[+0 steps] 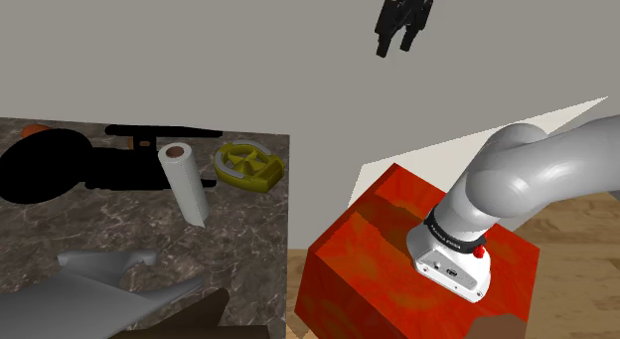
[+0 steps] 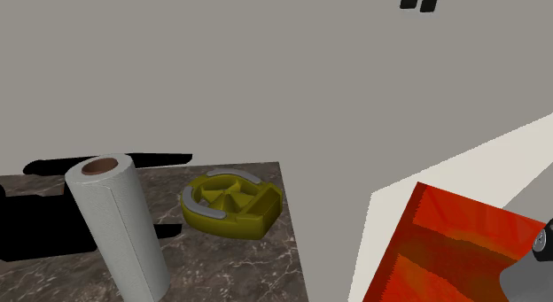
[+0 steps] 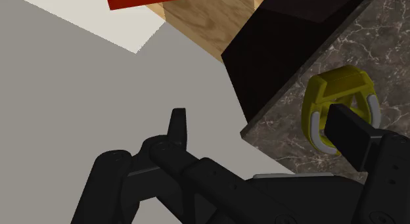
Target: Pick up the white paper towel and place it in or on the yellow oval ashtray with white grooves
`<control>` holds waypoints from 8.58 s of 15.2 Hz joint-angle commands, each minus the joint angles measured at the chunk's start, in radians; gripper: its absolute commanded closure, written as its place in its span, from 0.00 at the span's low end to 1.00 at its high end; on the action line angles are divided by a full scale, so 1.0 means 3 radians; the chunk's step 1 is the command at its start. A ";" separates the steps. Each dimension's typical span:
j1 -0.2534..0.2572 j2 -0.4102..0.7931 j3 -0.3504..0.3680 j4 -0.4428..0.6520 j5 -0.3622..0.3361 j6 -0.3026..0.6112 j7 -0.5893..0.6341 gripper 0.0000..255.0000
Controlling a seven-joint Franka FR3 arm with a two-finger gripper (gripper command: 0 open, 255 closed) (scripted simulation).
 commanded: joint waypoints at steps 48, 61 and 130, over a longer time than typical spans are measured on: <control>0.1005 0.3655 0.1913 0.2157 -0.0368 0.1130 0.2998 0.00; 0.1006 0.3656 0.1912 0.2159 -0.0368 0.1129 0.2998 1.00; 0.0214 0.2664 0.1535 0.1666 0.0073 0.0751 0.1727 1.00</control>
